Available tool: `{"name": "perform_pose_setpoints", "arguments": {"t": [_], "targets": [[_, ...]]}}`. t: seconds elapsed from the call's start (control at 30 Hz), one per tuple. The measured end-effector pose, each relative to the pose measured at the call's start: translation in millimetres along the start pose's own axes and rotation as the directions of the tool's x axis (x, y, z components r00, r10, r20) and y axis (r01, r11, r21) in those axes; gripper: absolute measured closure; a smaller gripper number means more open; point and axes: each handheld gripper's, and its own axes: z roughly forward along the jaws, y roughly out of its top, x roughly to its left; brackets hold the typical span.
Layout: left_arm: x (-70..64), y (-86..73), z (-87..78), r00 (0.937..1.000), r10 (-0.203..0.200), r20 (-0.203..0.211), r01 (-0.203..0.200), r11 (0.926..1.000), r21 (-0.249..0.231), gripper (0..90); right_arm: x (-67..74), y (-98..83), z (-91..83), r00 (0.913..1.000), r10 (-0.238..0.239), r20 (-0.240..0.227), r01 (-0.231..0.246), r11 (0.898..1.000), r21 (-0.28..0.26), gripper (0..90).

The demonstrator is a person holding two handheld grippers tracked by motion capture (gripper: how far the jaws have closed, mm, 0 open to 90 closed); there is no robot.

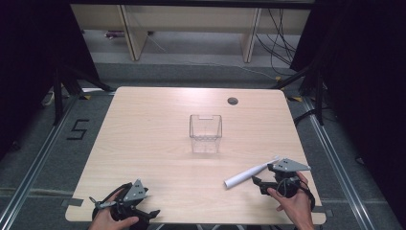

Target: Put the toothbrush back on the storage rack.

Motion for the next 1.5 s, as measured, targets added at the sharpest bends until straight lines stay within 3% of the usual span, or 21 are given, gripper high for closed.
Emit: {"name": "perform_pose_setpoints", "arguments": {"t": [0.17,0.3,0.47,0.5,0.53,0.6,0.73,0.9,0.93,1.03,1.17,1.5], "targets": [[-0.9,-0.7,0.1,1.0,-0.003,-0.005,0.003,1.0,-0.009,14.9,1.1,3.7,3.9,0.9998,-0.004,0.017,0.004,1.0,-0.022,21.0],[-1.2,-0.6,0.3,1.0,-0.005,-0.002,0.005,0.9999,-0.009,14.9,4.2,9.5,7.4,0.9992,-0.013,-0.039,0.013,1.0,-0.02,27.4],[-1.0,-0.6,0.2,1.0,0.0,-0.003,0.0,1.0,-0.007,14.9,13.4,14.5,13.1,0.9998,-0.011,-0.018,0.01,1.0,-0.016,35.4],[-0.9,-0.6,0.3,1.0,0.0,-0.003,0.0,1.0,-0.006,14.8,13.9,16.4,16.5,0.9986,-0.044,-0.029,0.043,0.999,-0.013,37.0],[-0.6,-0.6,0.4,1.0,0.001,-0.003,-0.001,1.0,-0.003,14.9,14.9,17.1,18.1,0.9981,-0.048,-0.039,0.048,0.999,-0.008,37.8],[-0.5,-0.4,0.6,1.0,-0.004,-0.002,0.004,1.0,0.002,14.9,18.8,18.3,19.2,0.9987,-0.024,-0.045,0.024,1.0,-0.001,39.3],[-1.2,-0.8,0.7,1.0,-0.002,-0.004,0.002,1.0,-0.005,14.8,20.3,22.6,22.5,0.997,-0.053,-0.056,0.053,0.999,-0.004,41.9],[-1.1,-0.7,0.8,1.0,-0.003,-0.005,0.003,1.0,-0.005,14.8,27.1,25.0,26.6,0.9972,-0.039,-0.064,0.04,0.999,0.016,45.0],[-1.1,-0.8,1.0,1.0,-0.005,-0.002,0.005,1.0,-0.005,14.8,25.5,26.5,28.4,0.9941,-0.084,-0.068,0.085,0.996,0.01,45.7],[-1.2,-0.8,0.9,1.0,-0.002,-0.002,0.002,1.0,-0.004,14.8,29.7,29.1,31.0,0.994,-0.077,-0.078,0.079,0.997,0.012,48.2],[-1.4,-0.9,1.2,1.0,-0.002,0.001,0.002,1.0,-0.002,14.8,32.6,32.4,36.6,0.9888,-0.115,-0.094,0.117,0.993,0.007,54.2],[-1.3,-0.7,0.9,1.0,-0.002,0.0,0.002,1.0,-0.003,14.8,44.9,37.7,49.1,0.9793,-0.157,-0.128,0.166,0.984,0.063,72.9]]}}
